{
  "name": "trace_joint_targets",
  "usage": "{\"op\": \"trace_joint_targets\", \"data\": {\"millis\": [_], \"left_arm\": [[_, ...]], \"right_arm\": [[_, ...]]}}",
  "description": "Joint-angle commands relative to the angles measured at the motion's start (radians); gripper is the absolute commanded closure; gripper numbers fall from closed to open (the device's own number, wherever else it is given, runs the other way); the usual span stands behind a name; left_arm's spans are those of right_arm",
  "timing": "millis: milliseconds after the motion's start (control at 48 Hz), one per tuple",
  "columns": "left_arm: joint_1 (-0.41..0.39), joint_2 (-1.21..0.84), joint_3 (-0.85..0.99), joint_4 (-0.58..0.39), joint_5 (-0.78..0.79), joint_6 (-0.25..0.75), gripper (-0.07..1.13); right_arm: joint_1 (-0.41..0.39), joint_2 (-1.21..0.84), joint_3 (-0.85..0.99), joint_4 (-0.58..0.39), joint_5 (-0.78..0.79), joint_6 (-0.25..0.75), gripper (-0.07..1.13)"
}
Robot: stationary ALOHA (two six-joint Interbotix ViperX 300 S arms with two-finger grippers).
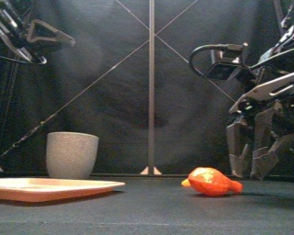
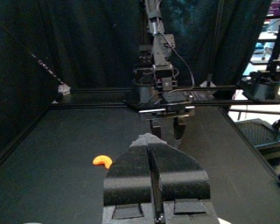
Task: Pick the drumstick then place it in the grey bowl
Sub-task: Pick the drumstick
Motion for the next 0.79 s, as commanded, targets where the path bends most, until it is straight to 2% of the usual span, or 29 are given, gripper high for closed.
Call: {"op": "trace_joint_targets", "data": {"millis": [21, 458, 542, 667, 792], "left_arm": [[0.002, 0.005, -0.005, -0.006, -0.011, -0.003, 1.08], [0.003, 0.005, 0.003, -0.011, -0.011, -0.002, 1.08], [0.002, 0.005, 0.008, -0.009, -0.011, -0.003, 1.08], [0.002, 0.005, 0.014, -0.011, -0.009, -0.005, 1.08], [0.002, 0.005, 0.014, -0.011, -0.011, -0.003, 1.08]], "right_arm": [[-0.006, -0.009, -0.031, -0.005, -0.002, -0.002, 0.18], [-0.063, 0.110, -0.080, -0.049, -0.037, -0.002, 0.22], [-0.061, 0.118, -0.083, -0.046, -0.035, -0.002, 0.29], [-0.061, 0.114, -0.083, -0.043, -0.032, 0.000, 0.48], [-0.064, 0.101, -0.101, -0.051, -0.031, -0.003, 0.60]]}}
